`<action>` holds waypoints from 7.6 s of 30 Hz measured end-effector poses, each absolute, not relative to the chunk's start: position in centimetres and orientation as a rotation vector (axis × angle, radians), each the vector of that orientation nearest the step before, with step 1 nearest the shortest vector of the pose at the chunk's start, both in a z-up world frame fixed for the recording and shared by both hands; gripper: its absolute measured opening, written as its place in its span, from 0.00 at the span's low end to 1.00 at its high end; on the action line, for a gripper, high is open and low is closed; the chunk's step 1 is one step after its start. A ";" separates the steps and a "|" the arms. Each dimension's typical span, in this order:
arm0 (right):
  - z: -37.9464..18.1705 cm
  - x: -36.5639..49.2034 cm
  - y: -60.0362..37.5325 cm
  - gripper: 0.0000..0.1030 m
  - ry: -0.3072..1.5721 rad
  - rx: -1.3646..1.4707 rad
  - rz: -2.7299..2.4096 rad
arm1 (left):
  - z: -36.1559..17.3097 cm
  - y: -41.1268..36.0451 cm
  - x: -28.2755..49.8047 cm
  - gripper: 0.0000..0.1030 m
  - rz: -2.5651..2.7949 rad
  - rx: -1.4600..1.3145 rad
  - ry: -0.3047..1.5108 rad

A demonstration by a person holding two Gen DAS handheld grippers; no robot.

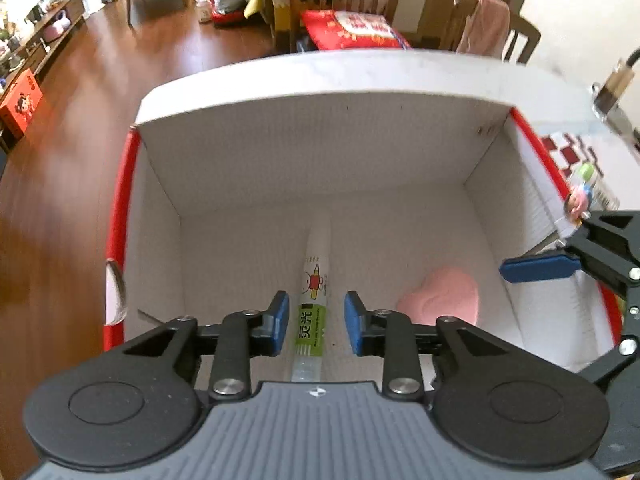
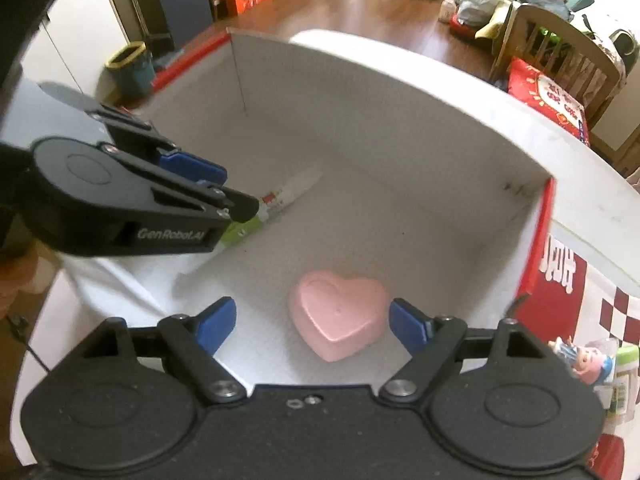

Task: Organize rigid objects
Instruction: 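Open both grippers to drop the glue stick and heart into the box, then move both grippers back from the box toward the remaining clutter, then grasp the yellow box with the left gripper while the right gripper grasps the green highlighter, then carry the yellow box and green highlighter with both grippers over the shoebox, then open both grippers to drop the yellow box and highlighter into the box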

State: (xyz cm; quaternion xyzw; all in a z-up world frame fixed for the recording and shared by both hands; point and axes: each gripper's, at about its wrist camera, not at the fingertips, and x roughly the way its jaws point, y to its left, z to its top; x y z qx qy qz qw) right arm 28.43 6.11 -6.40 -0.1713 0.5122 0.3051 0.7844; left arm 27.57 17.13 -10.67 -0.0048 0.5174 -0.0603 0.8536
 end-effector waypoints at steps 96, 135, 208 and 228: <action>-12.3 22.7 -21.8 0.36 0.926 -0.245 0.535 | -15.2 -11.3 26.9 0.80 -0.174 0.034 0.881; -6.7 19.9 -23.3 0.15 0.912 -0.071 0.506 | -11.5 -8.9 23.3 0.29 -0.216 -0.100 0.878; -9.3 27.6 6.6 0.22 1.124 -0.279 0.491 | -9.9 18.7 23.1 0.25 -0.069 -0.077 0.954; -6.2 25.9 4.4 0.49 1.049 -0.212 0.536 | -8.0 17.1 21.7 0.62 -0.072 -0.071 0.918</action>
